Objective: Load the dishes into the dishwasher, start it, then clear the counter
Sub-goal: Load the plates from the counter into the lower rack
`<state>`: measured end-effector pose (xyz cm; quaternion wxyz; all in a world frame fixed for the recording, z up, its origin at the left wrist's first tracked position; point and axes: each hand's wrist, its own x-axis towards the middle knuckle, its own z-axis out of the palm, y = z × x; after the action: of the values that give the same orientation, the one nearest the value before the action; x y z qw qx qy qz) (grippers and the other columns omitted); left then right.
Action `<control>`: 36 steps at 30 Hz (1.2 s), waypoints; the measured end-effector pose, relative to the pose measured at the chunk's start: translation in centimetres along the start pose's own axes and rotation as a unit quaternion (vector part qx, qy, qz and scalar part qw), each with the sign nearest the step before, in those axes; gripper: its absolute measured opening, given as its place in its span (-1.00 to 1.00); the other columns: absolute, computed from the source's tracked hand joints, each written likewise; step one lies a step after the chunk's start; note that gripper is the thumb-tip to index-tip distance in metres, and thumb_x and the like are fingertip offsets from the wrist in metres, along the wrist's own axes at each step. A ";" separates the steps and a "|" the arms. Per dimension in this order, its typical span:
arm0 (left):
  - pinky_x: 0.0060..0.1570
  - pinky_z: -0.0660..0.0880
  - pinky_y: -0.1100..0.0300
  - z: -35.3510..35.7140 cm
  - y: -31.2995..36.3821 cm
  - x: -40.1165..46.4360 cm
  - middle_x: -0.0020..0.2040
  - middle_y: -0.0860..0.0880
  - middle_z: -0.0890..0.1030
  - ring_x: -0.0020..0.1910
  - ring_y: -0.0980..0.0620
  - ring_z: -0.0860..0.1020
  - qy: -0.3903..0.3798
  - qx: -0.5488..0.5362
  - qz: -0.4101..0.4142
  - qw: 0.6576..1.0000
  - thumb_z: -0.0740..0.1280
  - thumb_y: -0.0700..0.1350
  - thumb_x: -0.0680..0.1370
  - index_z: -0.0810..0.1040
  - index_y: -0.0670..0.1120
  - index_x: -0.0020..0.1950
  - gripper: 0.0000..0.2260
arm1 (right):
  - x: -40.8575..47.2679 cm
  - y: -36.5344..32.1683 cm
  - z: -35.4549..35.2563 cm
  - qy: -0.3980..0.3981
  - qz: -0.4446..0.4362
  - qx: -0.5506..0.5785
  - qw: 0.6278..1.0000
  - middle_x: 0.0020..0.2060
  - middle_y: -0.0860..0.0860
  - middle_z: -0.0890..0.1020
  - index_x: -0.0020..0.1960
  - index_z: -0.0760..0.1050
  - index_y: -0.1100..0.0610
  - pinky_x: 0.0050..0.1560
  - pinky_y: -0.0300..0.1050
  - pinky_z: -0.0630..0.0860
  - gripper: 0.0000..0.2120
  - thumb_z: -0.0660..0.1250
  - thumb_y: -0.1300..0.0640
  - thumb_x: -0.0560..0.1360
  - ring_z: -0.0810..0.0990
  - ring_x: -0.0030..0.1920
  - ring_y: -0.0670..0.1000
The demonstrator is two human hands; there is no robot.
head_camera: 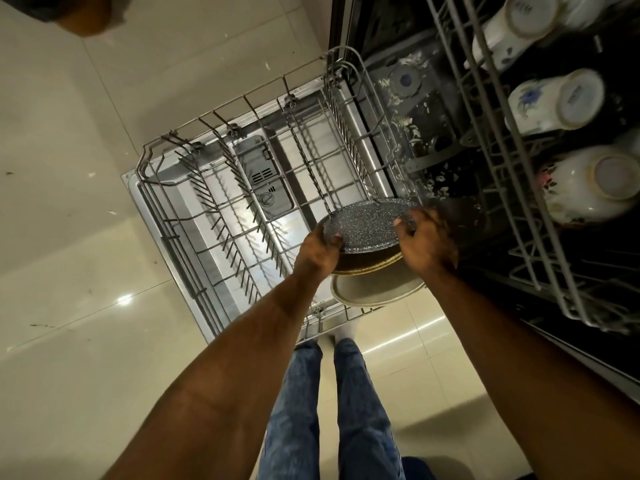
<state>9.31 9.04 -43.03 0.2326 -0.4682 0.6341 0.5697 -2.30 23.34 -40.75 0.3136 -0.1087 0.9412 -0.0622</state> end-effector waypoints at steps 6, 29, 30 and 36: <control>-0.04 0.53 0.13 -0.9 0.3 -2.0 0.18 -0.12 0.56 0.10 -0.07 0.56 -0.014 0.093 0.029 0.995 0.17 0.07 0.65 0.42 -0.06 0.35 -0.66 | -2.0 -1.1 -1.6 -0.012 -0.053 -0.034 0.998 0.42 0.09 0.36 0.42 0.37 0.05 0.30 0.03 0.32 -0.55 0.14 -0.15 0.62 0.31 0.40 0.14; 0.46 0.18 -0.16 -9.5 5.9 -17.6 0.59 -0.10 0.07 0.54 -0.16 0.11 0.078 0.350 0.181 0.916 -0.03 0.21 0.65 0.05 0.01 0.59 -0.45 | -15.5 -8.1 -12.8 0.046 -0.156 -0.073 0.984 0.50 0.03 0.27 0.50 0.26 0.01 0.44 0.07 0.12 -0.46 0.10 -0.23 0.61 0.17 0.50 0.07; 0.47 0.16 -0.16 -10.2 6.4 -18.9 0.59 -0.10 0.06 0.54 -0.15 0.10 0.084 0.357 0.194 0.910 -0.03 0.21 0.65 0.03 0.01 0.59 -0.45 | -16.7 -8.5 -13.6 0.049 -0.157 -0.076 0.983 0.51 0.02 0.25 0.50 0.25 0.01 0.45 0.07 0.09 -0.45 0.07 -0.25 0.61 0.16 0.51 0.07; 0.47 0.12 -0.17 -14.2 8.4 -25.3 0.59 -0.08 0.06 0.55 -0.12 0.08 0.130 0.390 0.259 0.874 -0.05 0.26 0.63 0.02 0.03 0.59 -0.42 | -23.1 -10.7 -17.8 0.072 -0.194 -0.073 0.976 0.52 0.03 0.24 0.52 0.19 0.01 0.51 0.18 0.04 -0.41 -0.02 -0.28 0.61 0.13 0.52 0.05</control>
<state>16.91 3.28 -14.42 0.1560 -0.2283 0.9279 0.2502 6.75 19.50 -11.32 0.2182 -0.3071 0.9243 -0.0611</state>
